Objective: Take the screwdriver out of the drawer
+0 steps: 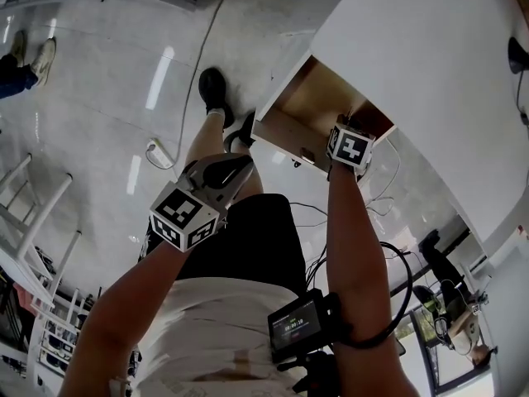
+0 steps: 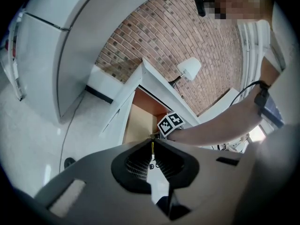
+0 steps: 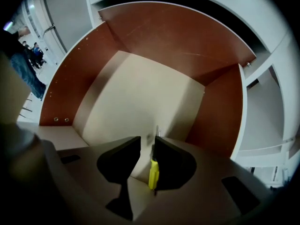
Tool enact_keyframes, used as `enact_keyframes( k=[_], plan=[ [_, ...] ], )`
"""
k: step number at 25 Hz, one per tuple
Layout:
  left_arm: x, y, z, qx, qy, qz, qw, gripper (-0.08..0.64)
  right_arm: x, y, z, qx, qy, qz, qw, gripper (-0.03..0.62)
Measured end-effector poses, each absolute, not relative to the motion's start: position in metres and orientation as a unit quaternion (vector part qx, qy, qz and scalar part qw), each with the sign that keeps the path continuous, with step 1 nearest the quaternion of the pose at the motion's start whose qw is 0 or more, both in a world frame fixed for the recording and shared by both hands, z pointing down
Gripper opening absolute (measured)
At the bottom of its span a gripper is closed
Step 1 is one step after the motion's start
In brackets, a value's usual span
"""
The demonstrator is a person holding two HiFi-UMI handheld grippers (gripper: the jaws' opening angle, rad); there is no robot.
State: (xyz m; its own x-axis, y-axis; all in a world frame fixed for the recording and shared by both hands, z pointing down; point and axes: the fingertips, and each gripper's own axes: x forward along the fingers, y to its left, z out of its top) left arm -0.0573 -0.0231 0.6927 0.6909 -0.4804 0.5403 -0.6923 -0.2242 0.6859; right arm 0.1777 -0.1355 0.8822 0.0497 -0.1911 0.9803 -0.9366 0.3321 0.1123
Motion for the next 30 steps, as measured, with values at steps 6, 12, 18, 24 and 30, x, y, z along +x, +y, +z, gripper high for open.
enact_keyframes(
  k=[6,12,18,24,30],
  plan=[
    [-0.063,-0.021,0.693,0.771,-0.377,0.098,0.504,0.017,0.185,-0.144,0.89,0.493,-0.561,0.332,0.576,0.084],
    [-0.063,-0.021,0.698,0.77,-0.373,0.099,0.508,0.017,0.188,-0.159,0.894,0.506,-0.558,0.31,0.581,0.066],
    [-0.063,-0.025,0.698,0.769,-0.374,0.097,0.51,0.017,0.192,-0.16,0.902,0.508,-0.545,0.317,0.587,0.042],
    [-0.062,-0.03,0.692,0.772,-0.371,0.098,0.506,0.017,0.19,-0.156,0.895,0.507,-0.552,0.315,0.582,0.018],
    [-0.056,-0.033,0.687,0.779,-0.368,0.097,0.498,0.017,0.175,-0.155,0.885,0.486,-0.59,0.298,0.572,0.015]
  ],
)
